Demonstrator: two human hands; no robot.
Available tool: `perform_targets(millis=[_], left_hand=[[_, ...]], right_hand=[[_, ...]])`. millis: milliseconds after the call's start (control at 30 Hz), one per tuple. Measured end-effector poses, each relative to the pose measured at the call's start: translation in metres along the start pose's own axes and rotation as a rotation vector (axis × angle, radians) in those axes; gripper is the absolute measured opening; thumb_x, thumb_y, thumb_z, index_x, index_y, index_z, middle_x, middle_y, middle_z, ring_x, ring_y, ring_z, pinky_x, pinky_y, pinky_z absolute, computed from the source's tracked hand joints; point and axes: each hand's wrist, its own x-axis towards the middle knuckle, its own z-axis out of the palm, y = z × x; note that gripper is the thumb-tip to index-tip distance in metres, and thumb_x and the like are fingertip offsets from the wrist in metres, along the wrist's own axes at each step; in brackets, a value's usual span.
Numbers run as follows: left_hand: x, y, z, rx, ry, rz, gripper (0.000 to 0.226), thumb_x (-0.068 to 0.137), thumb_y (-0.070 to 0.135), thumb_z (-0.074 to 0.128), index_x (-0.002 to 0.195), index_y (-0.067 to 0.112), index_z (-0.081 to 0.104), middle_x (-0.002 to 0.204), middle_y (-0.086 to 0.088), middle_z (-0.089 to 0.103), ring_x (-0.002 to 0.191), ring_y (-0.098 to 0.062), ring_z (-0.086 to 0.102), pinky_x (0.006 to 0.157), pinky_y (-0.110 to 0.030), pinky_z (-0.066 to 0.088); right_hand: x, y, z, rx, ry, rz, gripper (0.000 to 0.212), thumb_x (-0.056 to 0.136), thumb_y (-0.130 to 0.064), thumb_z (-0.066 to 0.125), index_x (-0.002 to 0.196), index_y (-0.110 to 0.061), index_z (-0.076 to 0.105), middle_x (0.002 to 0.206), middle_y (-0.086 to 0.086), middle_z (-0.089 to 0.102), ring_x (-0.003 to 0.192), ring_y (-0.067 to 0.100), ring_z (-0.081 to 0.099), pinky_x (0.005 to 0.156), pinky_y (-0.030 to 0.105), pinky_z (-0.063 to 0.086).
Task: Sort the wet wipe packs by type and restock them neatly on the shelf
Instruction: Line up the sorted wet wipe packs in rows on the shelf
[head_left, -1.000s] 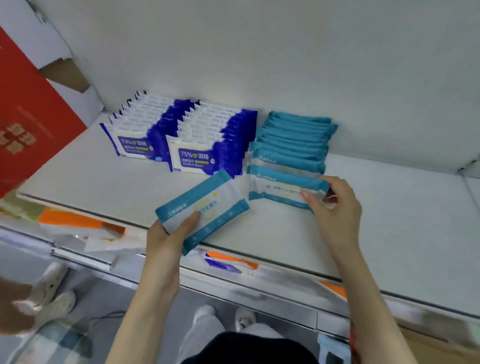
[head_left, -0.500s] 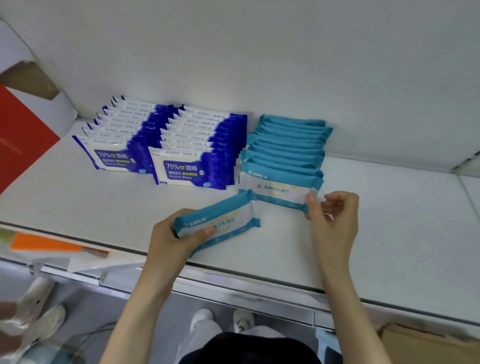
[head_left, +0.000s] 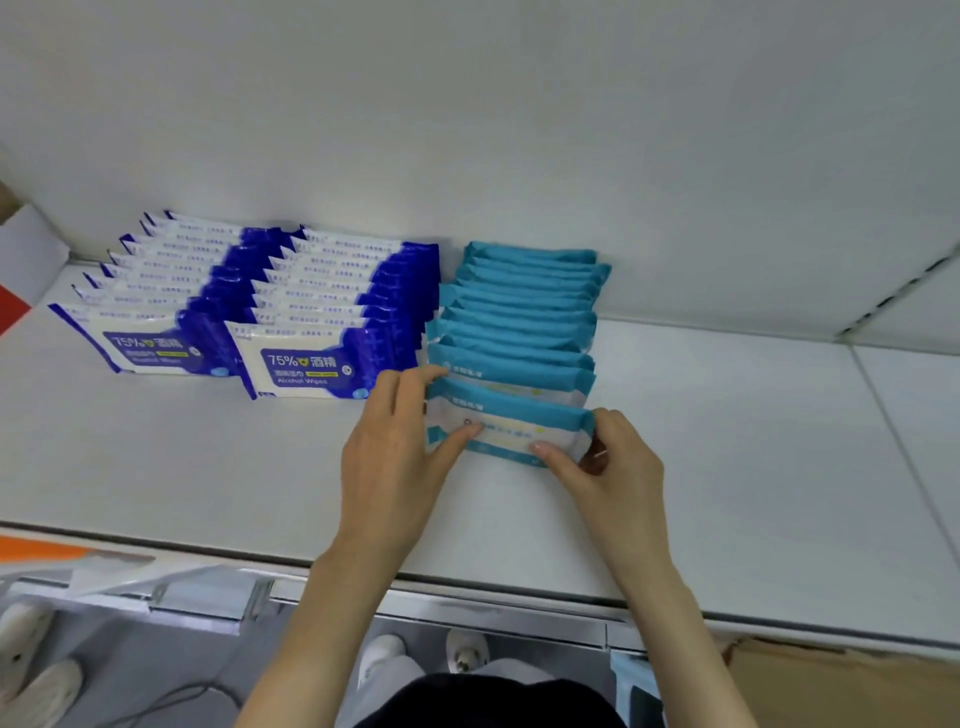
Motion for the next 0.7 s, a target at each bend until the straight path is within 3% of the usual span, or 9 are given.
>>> perform_targets(millis=[133,367,500,700], left_hand=[[0.003,-0.003,0.008,0.015,0.086,0.005,0.068,0.075,0.027,0.079,0.13,0.024,0.039,0.118,0.0,0.047,0.103,-0.019,0.054,0.07,-0.029,0.051],[0.003,-0.006,0.01,0.033,0.129,-0.072,0.069,0.077,0.033,0.075,0.132,0.023,0.035,0.122,-0.005,0.05,0.108,-0.02,0.052,0.078,-0.038,0.055],[-0.012,0.0,-0.005,0.052,0.127,-0.06,0.066,0.079,0.041,0.068,0.133,0.017,0.039,0.124,-0.006,0.051,0.111,-0.018,0.05,0.082,-0.033,0.051],[-0.054,0.015,-0.025,0.061,0.05,-0.007,0.055,0.082,0.046,0.063,0.128,0.02,0.045,0.124,-0.003,0.054,0.11,-0.02,0.05,0.087,-0.037,0.048]], right_hand=[[0.006,-0.005,0.004,-0.047,0.062,0.004,0.029,0.081,-0.034,0.072,0.082,-0.011,0.055,0.074,-0.006,0.05,0.067,0.013,0.048,0.059,0.033,0.044],[0.008,-0.004,0.006,-0.018,0.138,0.119,0.044,0.073,-0.04,0.078,0.075,-0.025,0.037,0.067,-0.009,0.048,0.064,0.011,0.047,0.053,0.016,0.035],[0.001,-0.007,0.004,0.011,0.168,0.12,0.04,0.076,-0.036,0.076,0.083,-0.025,0.039,0.077,-0.01,0.048,0.069,0.007,0.047,0.055,0.014,0.036],[-0.038,-0.012,-0.019,0.038,0.218,0.07,0.038,0.08,-0.035,0.072,0.106,-0.029,0.046,0.101,-0.008,0.05,0.082,0.01,0.052,0.068,0.017,0.04]])
